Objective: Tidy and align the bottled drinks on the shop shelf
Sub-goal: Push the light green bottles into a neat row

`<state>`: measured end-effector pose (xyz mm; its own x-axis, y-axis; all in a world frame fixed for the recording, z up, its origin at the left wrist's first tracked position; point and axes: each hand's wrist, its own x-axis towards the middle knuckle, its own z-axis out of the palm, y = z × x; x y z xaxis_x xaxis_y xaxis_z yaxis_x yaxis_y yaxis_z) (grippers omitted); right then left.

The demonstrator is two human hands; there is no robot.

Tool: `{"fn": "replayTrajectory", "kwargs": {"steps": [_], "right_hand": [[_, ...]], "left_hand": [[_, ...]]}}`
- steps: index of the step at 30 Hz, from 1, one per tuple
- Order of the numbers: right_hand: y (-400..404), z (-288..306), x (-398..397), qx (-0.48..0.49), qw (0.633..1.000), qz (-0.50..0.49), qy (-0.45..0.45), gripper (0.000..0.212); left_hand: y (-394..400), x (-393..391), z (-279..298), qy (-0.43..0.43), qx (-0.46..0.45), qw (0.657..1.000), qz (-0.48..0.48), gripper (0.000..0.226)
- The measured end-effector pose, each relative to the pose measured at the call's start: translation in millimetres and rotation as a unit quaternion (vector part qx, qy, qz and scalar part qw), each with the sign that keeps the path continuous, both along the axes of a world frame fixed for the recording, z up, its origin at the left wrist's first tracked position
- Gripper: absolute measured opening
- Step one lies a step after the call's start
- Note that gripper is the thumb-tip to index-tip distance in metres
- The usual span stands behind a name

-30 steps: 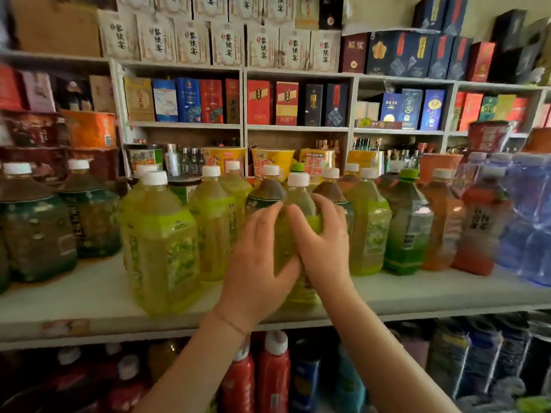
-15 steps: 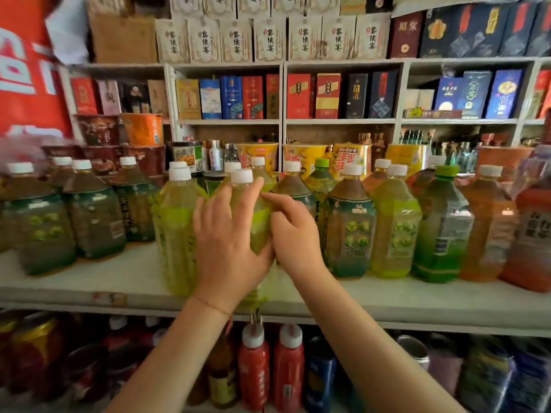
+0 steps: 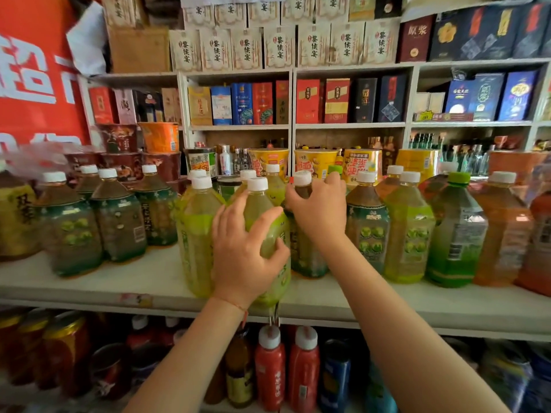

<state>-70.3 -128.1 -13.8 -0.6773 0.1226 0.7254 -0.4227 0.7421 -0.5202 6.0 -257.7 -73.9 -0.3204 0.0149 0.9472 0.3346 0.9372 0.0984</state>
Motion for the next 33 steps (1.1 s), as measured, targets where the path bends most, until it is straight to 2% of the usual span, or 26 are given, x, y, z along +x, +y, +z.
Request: {"fn": "replayTrajectory", "kwargs": {"steps": [4, 11, 15, 17, 19, 21, 23, 26, 27, 28, 30, 33], "right_hand": [[12.2, -6.8, 20.4, 0.009, 0.999, -0.013, 0.045, 0.045], [28.5, -11.1, 53.7, -0.094, 0.987, 0.115, 0.067, 0.03], [42.2, 14.0, 87.4, -0.142, 0.976, 0.163, 0.038, 0.032], [44.7, 35.7, 109.8, -0.146, 0.969, 0.198, 0.011, 0.035], [44.8, 54.8, 127.2, -0.166, 0.959, 0.229, -0.019, 0.038], [38.2, 66.7, 139.2, -0.19, 0.945, 0.26, -0.06, 0.042], [22.4, 71.6, 146.3, -0.203, 0.934, 0.285, -0.077, 0.042], [-21.5, 69.1, 147.5, -0.185, 0.936, 0.293, -0.069, 0.039], [-37.7, 66.7, 145.8, -0.175, 0.938, 0.293, -0.065, 0.04], [-57.9, 63.2, 143.8, -0.166, 0.939, 0.292, -0.065, 0.04], [-77.0, 55.6, 135.7, -0.173, 0.939, 0.286, -0.075, 0.037], [-121.1, 46.9, 126.5, -0.19, 0.928, 0.308, -0.089, 0.037]], "left_hand": [[2.8, -1.2, -1.4, 0.011, 0.02, 1.0, 0.004, 0.043], [3.0, 2.7, -3.9, -0.029, 0.021, 0.999, -0.005, 0.044], [1.5, 3.1, -2.0, -0.041, 0.012, 0.999, -0.013, 0.039], [3.1, 8.4, 3.2, -0.045, 0.039, 0.997, -0.052, 0.033], [5.8, 20.6, 13.7, -0.088, 0.137, 0.974, -0.16, 0.03], [5.1, 32.4, 24.1, -0.116, 0.217, 0.931, -0.271, 0.035], [-2.6, 45.4, 33.5, -0.094, 0.238, 0.908, -0.332, 0.035], [-25.5, 66.6, 44.4, -0.096, 0.28, 0.87, -0.394, 0.037], [-35.2, 72.8, 44.0, -0.095, 0.279, 0.869, -0.397, 0.037], [-49.9, 80.4, 41.2, -0.087, 0.261, 0.882, -0.383, 0.041], [-61.6, 84.5, 31.9, -0.095, 0.231, 0.909, -0.335, 0.061], [-98.4, 85.7, 18.3, -0.121, 0.246, 0.928, -0.253, 0.092]]}}
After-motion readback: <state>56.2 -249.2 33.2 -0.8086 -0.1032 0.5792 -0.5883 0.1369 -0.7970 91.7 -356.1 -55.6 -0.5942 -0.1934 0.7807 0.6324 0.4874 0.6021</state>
